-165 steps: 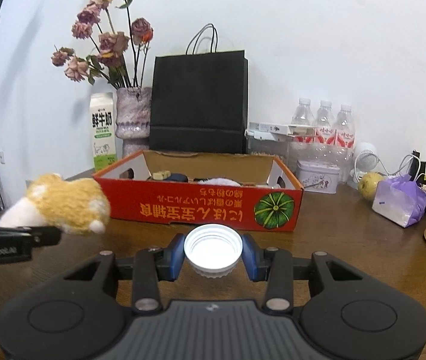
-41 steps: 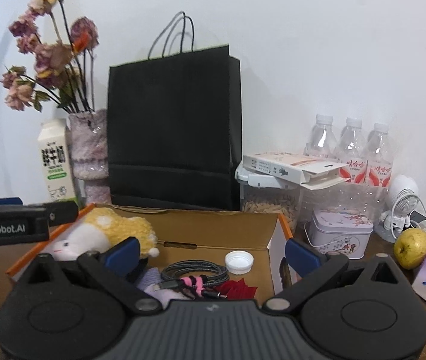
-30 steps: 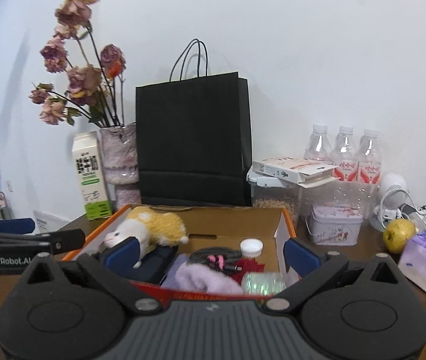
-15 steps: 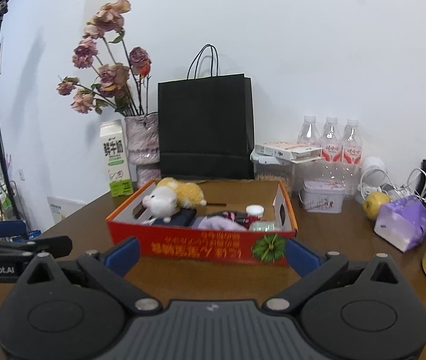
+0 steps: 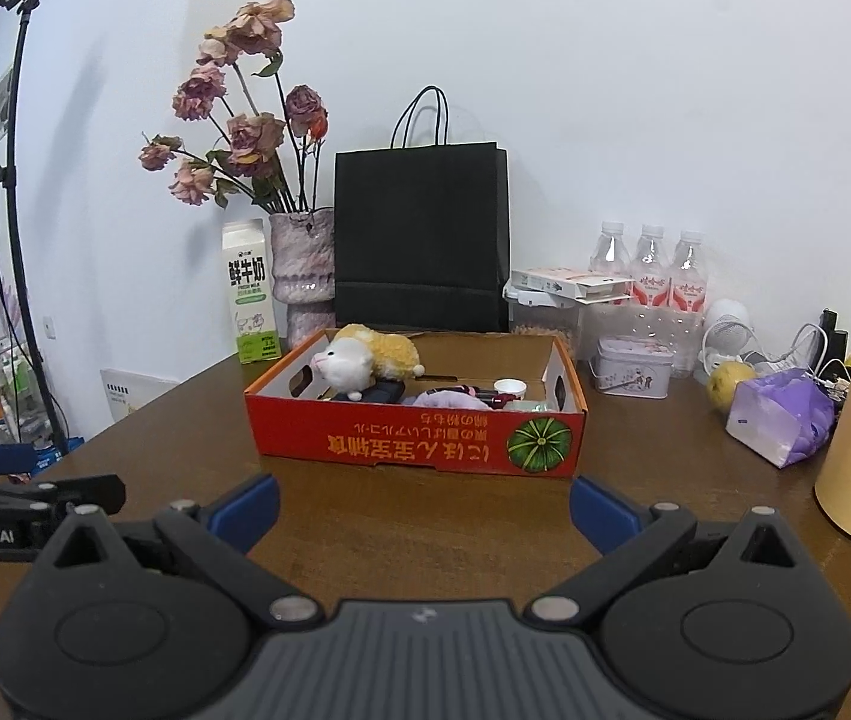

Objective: Organize objects

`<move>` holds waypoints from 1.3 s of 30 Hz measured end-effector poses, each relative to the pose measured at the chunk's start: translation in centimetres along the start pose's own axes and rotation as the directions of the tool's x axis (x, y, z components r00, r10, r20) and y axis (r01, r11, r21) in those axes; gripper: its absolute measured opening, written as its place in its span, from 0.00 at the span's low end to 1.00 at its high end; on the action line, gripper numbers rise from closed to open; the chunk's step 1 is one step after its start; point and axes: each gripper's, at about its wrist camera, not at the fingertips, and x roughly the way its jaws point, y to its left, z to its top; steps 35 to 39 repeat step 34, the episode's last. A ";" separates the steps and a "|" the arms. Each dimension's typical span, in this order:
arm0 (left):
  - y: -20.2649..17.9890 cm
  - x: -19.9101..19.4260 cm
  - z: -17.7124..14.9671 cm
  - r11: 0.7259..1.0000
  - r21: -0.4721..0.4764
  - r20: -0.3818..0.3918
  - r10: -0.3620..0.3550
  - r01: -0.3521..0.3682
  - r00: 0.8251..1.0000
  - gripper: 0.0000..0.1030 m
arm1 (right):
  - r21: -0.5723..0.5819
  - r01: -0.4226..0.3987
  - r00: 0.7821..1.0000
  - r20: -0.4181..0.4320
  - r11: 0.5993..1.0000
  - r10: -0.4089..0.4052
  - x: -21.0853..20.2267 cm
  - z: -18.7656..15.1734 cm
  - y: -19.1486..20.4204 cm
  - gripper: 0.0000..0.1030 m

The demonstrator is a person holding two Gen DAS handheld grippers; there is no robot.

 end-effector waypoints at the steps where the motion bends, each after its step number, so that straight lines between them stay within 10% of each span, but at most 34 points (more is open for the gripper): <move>1: 0.0 -0.1 0.0 1.000 0.000 0.000 0.001 -0.001 1.000 1.00 | 0.000 0.001 1.000 -0.001 1.000 -0.001 -0.1 -0.1 0.0 1.00; 39: 0.2 -1.1 -0.2 1.000 -0.009 0.005 -0.013 0.013 1.000 1.00 | -0.009 0.003 1.000 -0.007 1.000 -0.003 -0.9 -0.4 0.4 1.00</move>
